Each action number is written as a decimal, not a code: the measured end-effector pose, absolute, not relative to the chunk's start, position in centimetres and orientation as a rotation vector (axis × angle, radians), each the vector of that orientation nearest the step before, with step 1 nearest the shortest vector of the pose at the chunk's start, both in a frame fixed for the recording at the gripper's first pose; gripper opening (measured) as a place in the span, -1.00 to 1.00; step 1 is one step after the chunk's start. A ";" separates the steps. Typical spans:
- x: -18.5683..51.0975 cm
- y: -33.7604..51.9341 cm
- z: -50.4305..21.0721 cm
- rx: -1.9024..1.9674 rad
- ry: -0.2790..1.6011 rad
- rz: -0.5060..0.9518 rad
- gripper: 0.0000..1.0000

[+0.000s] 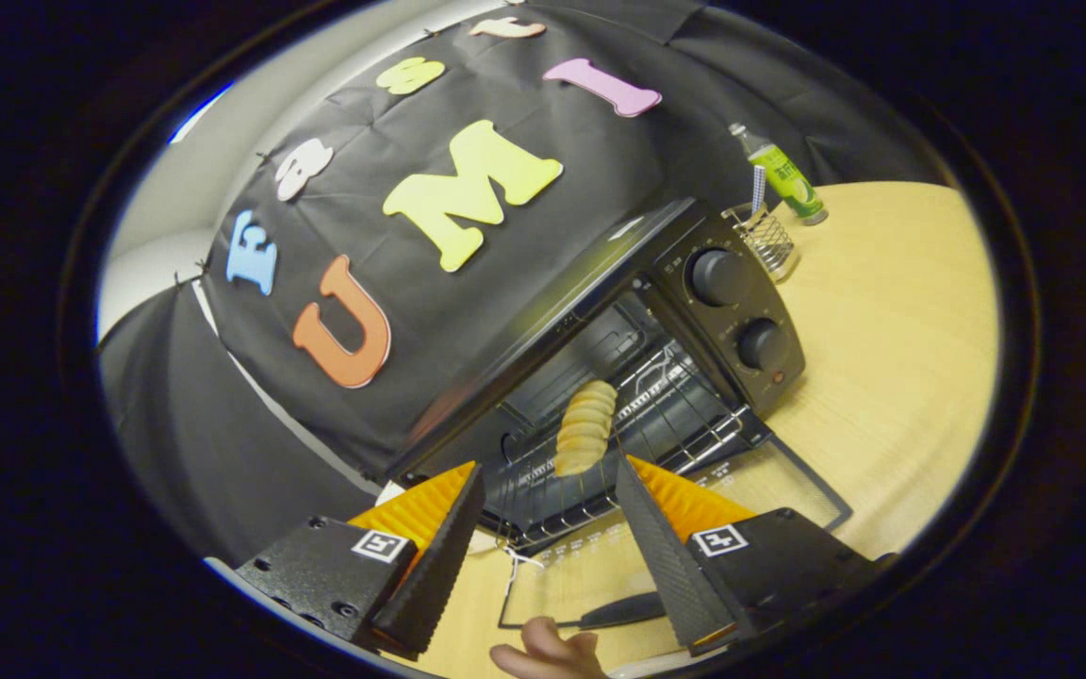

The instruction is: Open the toaster oven, put the food inside, and close the toaster oven door.

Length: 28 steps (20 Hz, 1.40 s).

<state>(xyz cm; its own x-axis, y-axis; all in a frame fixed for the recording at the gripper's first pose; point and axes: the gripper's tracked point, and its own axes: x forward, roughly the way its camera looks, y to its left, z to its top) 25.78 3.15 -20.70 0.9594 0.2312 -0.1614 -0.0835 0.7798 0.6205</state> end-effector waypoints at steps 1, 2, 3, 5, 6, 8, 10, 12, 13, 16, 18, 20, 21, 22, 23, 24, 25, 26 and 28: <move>25.0 3.1 -21.2 0.631 0.252 0.167 0.99; 24.3 3.2 -21.7 0.604 0.263 0.166 0.99; 23.5 3.3 -21.9 0.569 0.271 0.167 1.00; 22.5 3.2 -22.1 0.483 0.255 0.155 1.00; 21.9 3.0 -22.5 0.438 0.250 0.138 1.00; 20.8 2.8 -23.6 0.346 0.256 0.097 1.00; 19.8 2.7 -25.4 0.228 0.307 0.036 1.00; 18.8 3.3 -27.1 0.142 0.363 0.020 1.00; 18.4 3.7 -27.8 0.130 0.390 0.031 1.00; 17.9 4.7 -30.1 0.173 0.486 0.060 1.00; 17.9 4.1 -31.1 0.185 0.527 0.037 1.00; 18.1 4.0 -31.5 0.168 0.540 0.029 1.00; 18.1 4.0 -31.5 0.156 0.544 0.027 1.00; 18.2 4.1 -31.6 0.147 0.544 0.031 1.00; 18.3 4.4 -31.6 0.144 0.542 0.044 1.00; 18.4 4.7 -31.6 0.134 0.544 0.043 1.00; 18.4 4.5 -31.7 0.120 0.553 0.034 1.00; 18.4 4.5 -32.0 0.106 0.559 0.032 1.00; 18.6 4.4 -32.2 0.074 0.569 0.025 1.00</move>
<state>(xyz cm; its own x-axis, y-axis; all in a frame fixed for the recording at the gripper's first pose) 18.61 4.41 -32.18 0.8422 0.0441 -0.5373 -0.0031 0.9970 0.0771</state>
